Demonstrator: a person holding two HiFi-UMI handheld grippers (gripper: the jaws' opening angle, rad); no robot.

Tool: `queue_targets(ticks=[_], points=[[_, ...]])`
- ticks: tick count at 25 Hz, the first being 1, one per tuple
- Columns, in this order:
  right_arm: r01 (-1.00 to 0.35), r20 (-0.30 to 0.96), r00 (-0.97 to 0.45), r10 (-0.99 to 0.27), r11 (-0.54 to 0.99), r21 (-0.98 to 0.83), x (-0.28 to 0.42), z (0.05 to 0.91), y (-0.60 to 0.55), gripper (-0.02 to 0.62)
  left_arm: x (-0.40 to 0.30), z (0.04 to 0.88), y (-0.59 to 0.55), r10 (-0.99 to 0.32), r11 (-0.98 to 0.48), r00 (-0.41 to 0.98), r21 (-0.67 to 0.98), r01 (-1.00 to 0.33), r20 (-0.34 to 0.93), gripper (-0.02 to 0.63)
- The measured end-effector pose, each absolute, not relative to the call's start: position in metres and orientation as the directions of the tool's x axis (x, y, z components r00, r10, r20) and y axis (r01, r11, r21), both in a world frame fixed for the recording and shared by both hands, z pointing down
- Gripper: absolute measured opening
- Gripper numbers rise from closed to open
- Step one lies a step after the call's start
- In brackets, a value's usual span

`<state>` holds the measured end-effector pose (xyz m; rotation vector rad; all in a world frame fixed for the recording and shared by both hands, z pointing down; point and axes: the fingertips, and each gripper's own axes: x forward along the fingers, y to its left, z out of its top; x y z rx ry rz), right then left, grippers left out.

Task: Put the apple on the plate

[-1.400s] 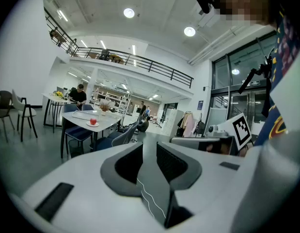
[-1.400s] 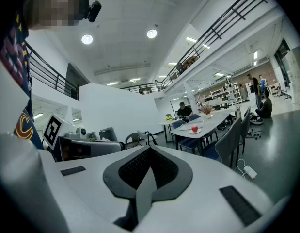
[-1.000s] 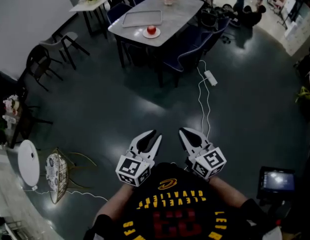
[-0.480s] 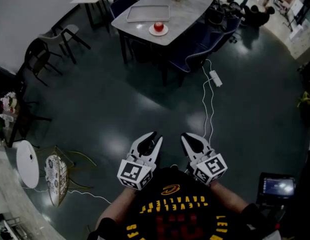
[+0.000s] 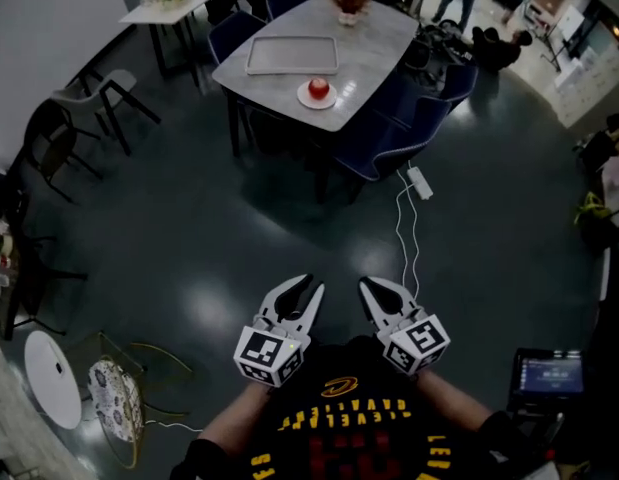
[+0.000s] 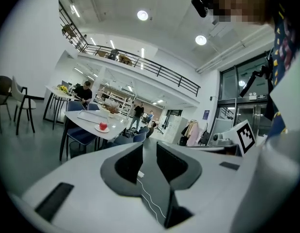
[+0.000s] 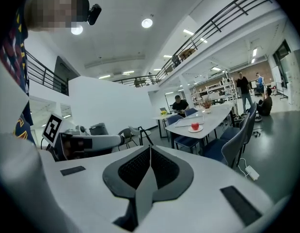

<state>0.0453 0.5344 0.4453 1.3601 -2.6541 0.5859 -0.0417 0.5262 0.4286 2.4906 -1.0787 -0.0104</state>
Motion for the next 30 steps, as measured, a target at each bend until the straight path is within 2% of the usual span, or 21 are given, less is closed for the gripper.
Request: queue_targets(ticks=[10, 18, 30], points=[[-0.818, 0.306, -0.565, -0.767, 0.470, -0.332, 0.033, 0.459, 0.465, 0.009, -0.066, 0.442, 0.452, -0.687, -0.582, 0.708, 0.459, -0.671, 0.163, 0.091], [-0.781, 0.256, -0.597, -0.760, 0.479, -0.401, 0.041, 0.463, 0.358, 0.009, -0.073, 0.445, 0.356, -0.726, -0.525, 0.662, 0.470, -0.710, 0.189, 0.091], [-0.736, 0.288, -0.636, -0.716, 0.452, -0.504, 0.099, 0.482, 0.212, 0.011, -0.049, 0.463, 0.208, -0.769, -0.393, 0.584, 0.526, -0.754, 0.261, 0.091]])
